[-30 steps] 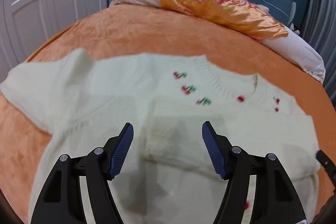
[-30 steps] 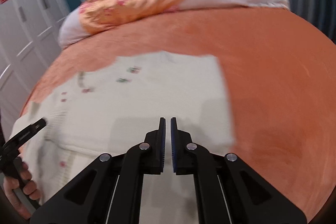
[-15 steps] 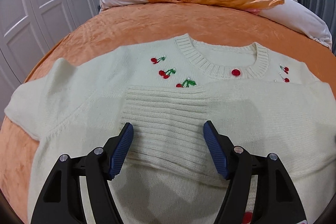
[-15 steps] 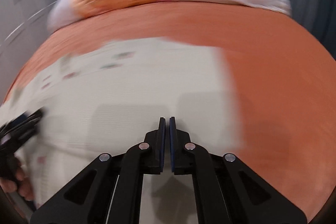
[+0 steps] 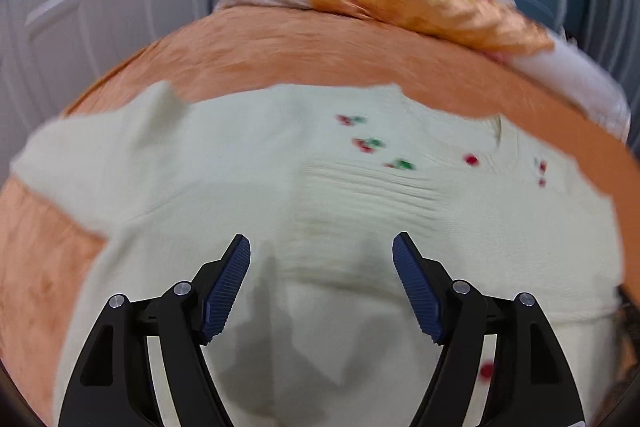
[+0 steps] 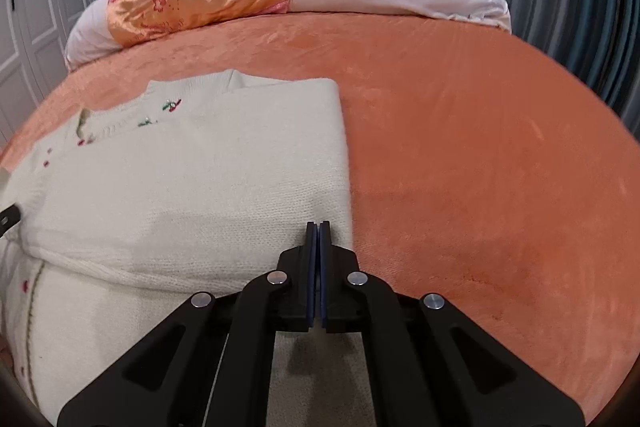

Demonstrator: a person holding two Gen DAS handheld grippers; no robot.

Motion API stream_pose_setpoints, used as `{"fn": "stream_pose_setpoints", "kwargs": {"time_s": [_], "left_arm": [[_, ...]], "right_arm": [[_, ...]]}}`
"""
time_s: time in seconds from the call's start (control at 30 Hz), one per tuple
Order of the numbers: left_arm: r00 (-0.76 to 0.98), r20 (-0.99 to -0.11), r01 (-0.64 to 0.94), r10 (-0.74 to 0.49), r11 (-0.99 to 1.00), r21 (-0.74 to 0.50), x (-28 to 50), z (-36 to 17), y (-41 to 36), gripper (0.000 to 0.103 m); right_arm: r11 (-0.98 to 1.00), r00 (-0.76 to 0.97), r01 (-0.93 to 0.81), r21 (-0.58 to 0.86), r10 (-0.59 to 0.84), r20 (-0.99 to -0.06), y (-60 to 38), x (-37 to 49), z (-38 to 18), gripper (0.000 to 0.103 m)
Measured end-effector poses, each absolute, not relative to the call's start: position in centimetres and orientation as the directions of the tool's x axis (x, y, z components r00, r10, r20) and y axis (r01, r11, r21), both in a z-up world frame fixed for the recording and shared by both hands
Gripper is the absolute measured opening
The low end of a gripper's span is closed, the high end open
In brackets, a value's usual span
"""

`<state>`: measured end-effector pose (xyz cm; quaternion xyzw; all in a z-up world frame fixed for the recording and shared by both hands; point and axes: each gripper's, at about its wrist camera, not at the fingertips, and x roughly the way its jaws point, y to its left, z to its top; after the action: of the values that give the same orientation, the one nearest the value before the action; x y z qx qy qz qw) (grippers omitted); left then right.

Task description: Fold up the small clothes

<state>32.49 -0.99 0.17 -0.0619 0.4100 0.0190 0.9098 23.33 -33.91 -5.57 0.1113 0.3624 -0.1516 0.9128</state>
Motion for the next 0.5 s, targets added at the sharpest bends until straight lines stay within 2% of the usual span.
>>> {"fn": "stream_pose_setpoints", "kwargs": {"time_s": [0.1,0.2,0.27,0.4,0.5], "left_arm": [[0.666,-0.745,-0.170,-0.023,0.969,-0.181,31.5,1.8,6.0,0.072],[0.663,-0.743,-0.292,0.094,0.946,-0.140,31.6,3.0,14.2,0.072],[0.618,-0.763,-0.380,0.189,0.922,-0.079,32.9,3.0,20.3,0.072],[0.502,-0.807,-0.567,0.311,0.823,-0.036,35.2,1.6,31.3,0.071],[0.439,-0.843,-0.688,0.311,0.720,-0.093,35.9,0.2,38.0,0.071]], "right_arm": [[0.928,0.697,0.356,0.108,-0.186,-0.693,-34.0,23.4,-5.6,0.000],[0.928,0.697,0.358,0.103,-0.192,-0.691,-33.8,23.4,-5.5,0.000],[0.928,0.700,0.357,0.105,-0.192,-0.688,-33.8,23.4,-5.5,0.000],[0.928,0.700,0.358,0.105,-0.192,-0.688,-33.8,23.3,-5.6,0.000],[0.928,0.696,0.360,0.096,-0.198,-0.690,-33.7,23.4,-5.6,0.000]]}}
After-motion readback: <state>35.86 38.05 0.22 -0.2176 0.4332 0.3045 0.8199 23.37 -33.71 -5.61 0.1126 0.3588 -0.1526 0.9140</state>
